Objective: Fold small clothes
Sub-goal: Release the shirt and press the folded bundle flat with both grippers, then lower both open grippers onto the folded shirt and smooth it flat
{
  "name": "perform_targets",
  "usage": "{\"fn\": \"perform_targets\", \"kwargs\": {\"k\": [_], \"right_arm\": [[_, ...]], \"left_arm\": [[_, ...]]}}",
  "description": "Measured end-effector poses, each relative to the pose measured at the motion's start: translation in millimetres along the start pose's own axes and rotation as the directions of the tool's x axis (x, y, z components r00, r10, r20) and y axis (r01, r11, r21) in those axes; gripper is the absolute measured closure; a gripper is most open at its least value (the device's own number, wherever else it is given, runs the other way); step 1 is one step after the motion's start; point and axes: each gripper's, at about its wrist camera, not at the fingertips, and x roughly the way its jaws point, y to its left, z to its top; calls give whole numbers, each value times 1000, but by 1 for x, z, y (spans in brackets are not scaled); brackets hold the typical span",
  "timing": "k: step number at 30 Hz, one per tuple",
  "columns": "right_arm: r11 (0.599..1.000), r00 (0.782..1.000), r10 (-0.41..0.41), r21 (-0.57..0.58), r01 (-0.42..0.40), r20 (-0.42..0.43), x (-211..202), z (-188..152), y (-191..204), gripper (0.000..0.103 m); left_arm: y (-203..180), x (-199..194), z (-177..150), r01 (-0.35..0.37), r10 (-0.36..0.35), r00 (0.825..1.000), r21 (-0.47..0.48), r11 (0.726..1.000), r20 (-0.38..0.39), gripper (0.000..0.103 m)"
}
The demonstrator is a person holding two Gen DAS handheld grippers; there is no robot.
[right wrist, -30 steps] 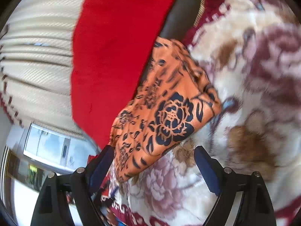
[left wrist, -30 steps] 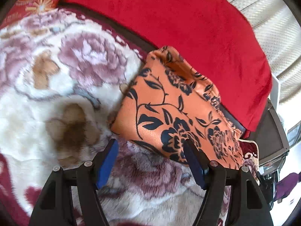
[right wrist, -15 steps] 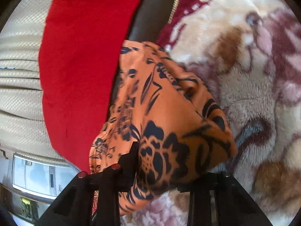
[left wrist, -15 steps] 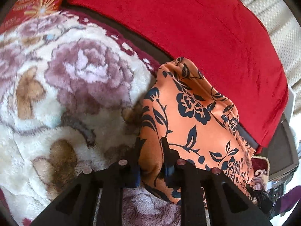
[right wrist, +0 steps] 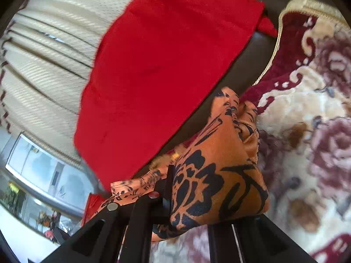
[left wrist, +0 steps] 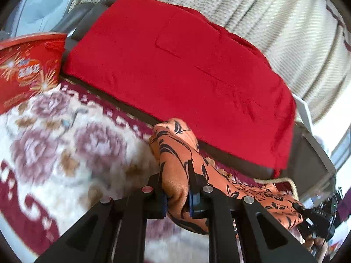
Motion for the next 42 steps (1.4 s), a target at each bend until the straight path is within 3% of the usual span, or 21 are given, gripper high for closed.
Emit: {"fn": "perform_targets", "kwargs": {"k": [4,6,7,8,9,10,11,12,14,17,20,24,28,33,34,35,36,37,38,39,42], "right_arm": [[1000,999,-17,14,18,-45,-54,-52,-42,91],[997,991,-51,46,57,-120,-55,-78,-77,89],[994,983,-79,66,91,-168,-52,-93,-98,89],[984,968,-113,108,139,-223,-49,-108,-124,83],[977,965,-100,158,141,-244,-51,-118,-141,81],[972,975,-34,218,83,-218,-60,-123,-154,79],[971,979,-31,225,77,-199,-69,-123,-156,69],[974,982,-58,205,95,-178,-78,-119,-155,52],[977,989,-98,178,117,-110,-103,-111,-151,36],[982,987,-149,107,156,-67,-120,-90,-137,36],[990,989,-137,33,139,-60,-112,-63,-125,36],[981,985,-161,-119,153,-60,-83,-32,-100,36],[959,976,-200,-220,178,-85,-49,-7,-93,36],[935,962,-252,-282,214,-104,-7,13,-100,38],[932,960,-260,-287,220,-107,0,16,-101,38],[924,955,-276,-304,233,-105,14,15,-99,38],[916,952,-286,-322,239,-107,20,16,-98,41],[907,948,-298,-344,245,-110,29,18,-97,48],[899,944,-310,-358,253,-112,35,16,-97,77],[882,931,-345,-383,276,-124,43,17,-94,96],[822,914,-400,-468,325,-66,45,13,-75,96]], "left_arm": [[35,3,-80,-35,35,990,5,999,-136,86],[73,29,-121,-101,77,952,-67,993,-295,83],[90,34,-130,-106,60,943,-124,987,-329,68],[100,31,-132,-78,20,947,-169,982,-321,67],[105,23,-128,-63,3,952,-184,981,-306,65],[105,17,-123,-77,26,956,-163,984,-293,60],[102,7,-114,-114,81,962,-115,987,-260,56],[100,0,-107,-139,118,966,-79,987,-228,56],[97,-9,-88,-151,141,972,-37,988,-186,54],[92,0,-62,-113,112,981,4,994,-157,48],[79,28,-43,-85,101,981,104,991,-164,45],[53,67,-27,-25,62,972,162,987,-228,45],[48,105,-27,-39,95,957,201,979,-274,45],[53,129,-30,-51,99,951,167,985,-292,46],[54,131,-29,-48,95,952,164,985,-290,58],[54,133,-28,-46,95,952,169,984,-291,85],[54,136,-27,-59,113,949,186,981,-295,97],[53,138,-24,-58,114,950,194,979,-291,98],[51,135,-22,-55,109,956,198,979,-272,98],[48,131,-19,-57,110,962,209,976,-248,98],[40,118,-7,-52,96,980,239,970,-173,98]]}}
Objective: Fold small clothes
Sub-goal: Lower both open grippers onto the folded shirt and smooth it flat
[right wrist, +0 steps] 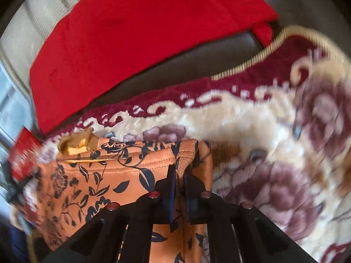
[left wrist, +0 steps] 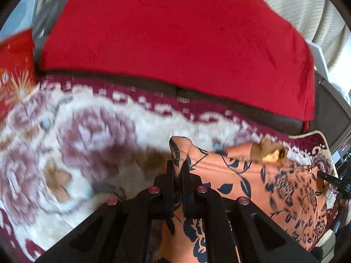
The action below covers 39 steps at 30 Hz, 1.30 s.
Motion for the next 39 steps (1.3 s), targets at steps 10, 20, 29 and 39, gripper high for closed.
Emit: {"fn": "perform_targets", "kwargs": {"k": [10,20,29,39], "right_arm": [[993,1000,6,118,-5,0,24,-3,-25,94],[928,960,220,268,-260,173,-73,-23,-15,24],[899,951,304,316,-303,48,-30,-106,-3,34],[927,967,239,276,-255,90,-46,-109,1,31]], "left_arm": [[34,40,-13,-82,69,991,-115,990,-110,69],[-16,-49,-30,-89,89,994,-6,996,62,30],[-82,-50,-94,-83,85,996,115,990,-18,29],[-93,-62,-108,-101,103,994,75,992,-35,29]]}}
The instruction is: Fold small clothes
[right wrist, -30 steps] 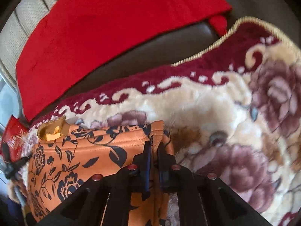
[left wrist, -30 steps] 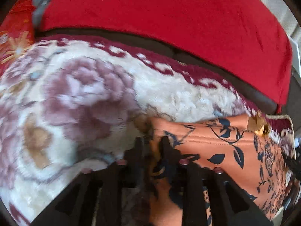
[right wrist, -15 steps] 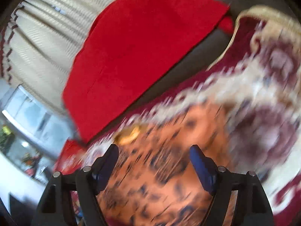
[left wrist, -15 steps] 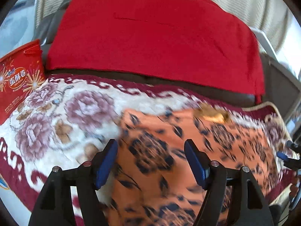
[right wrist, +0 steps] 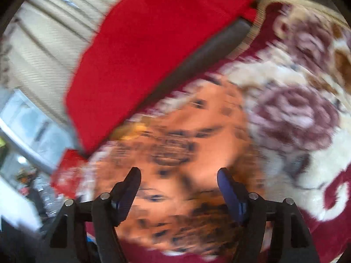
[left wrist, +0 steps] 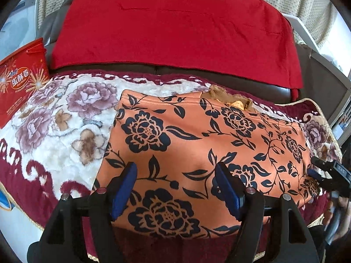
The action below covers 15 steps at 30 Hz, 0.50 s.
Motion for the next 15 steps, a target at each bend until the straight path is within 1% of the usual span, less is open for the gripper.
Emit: {"fn": "perform_targets", "kwargs": {"k": [1,2,3,5,9,15], "right_arm": [[998,1000,4,56,-3,-12,6,1,-15,32],[993,999,40,109,-41,10,3,0,-23,33],[991,998,50,120,-54,34,-4,0,-22,30],[996,998,18,83,-24,68,-18,-3,-8,30],[994,993,79,62,-84,85,-40,-20,8,30],[984,988,143,97,-148,59,-64,-77,6,29]], "left_arm": [[1,-3,-1,-4,4,1000,0,1000,1,29],[1,-6,-2,-9,9,1000,1,1000,8,29],[2,-8,-2,-17,17,1000,2,1000,16,29],[2,-10,-3,-33,33,999,3,999,22,29],[1,-12,-5,-32,32,999,0,999,19,29],[-11,-17,-6,-42,41,999,36,998,35,29]]}}
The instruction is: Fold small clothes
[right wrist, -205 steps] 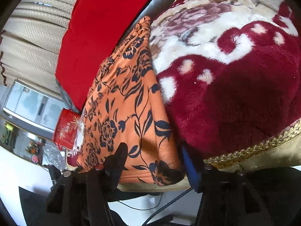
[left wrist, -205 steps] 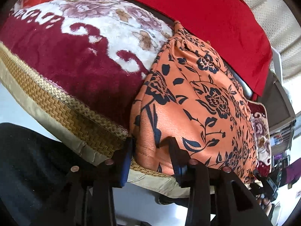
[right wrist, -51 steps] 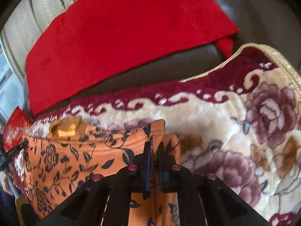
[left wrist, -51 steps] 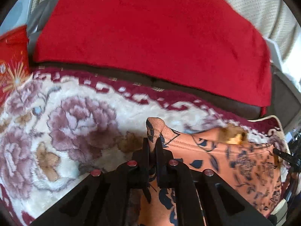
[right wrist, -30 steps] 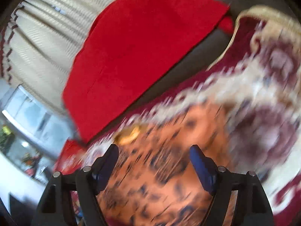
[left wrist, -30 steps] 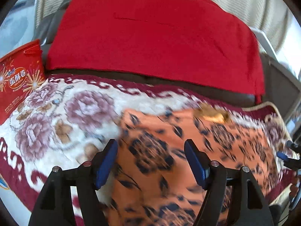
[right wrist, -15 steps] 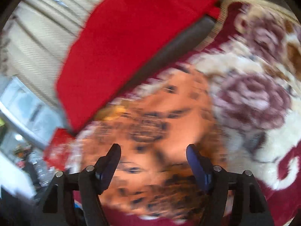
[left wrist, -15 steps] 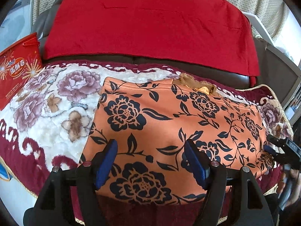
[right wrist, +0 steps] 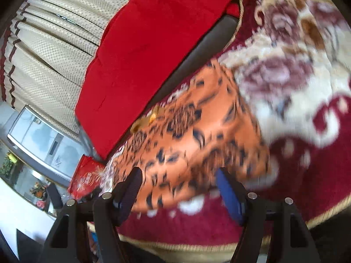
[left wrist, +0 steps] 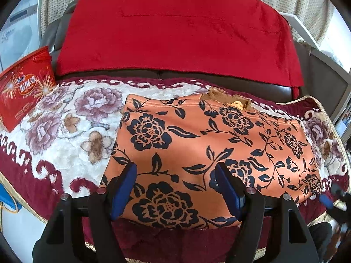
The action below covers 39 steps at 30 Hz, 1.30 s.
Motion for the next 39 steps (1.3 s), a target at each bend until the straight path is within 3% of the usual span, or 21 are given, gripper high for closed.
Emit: {"fn": "perform_targets", "kwargs": {"k": [8,18,27,39], "right_arm": [[995,999,10,102,-6,-36,3,-37,-26,29],[996,999,29,85,-27,-24,5,-25,-14,28],[994,1000,2,110,-1,-10,7,-23,-18,20],[986,999,-41,163,36,28,1,-17,-36,18]], "left_arm": [[-21,-10,0,-52,50,998,76,996,35,29],[-20,-22,2,-93,87,994,88,992,70,29],[-21,-20,1,-101,96,994,90,991,55,29],[-30,-9,-1,-109,107,994,116,987,26,28]]}}
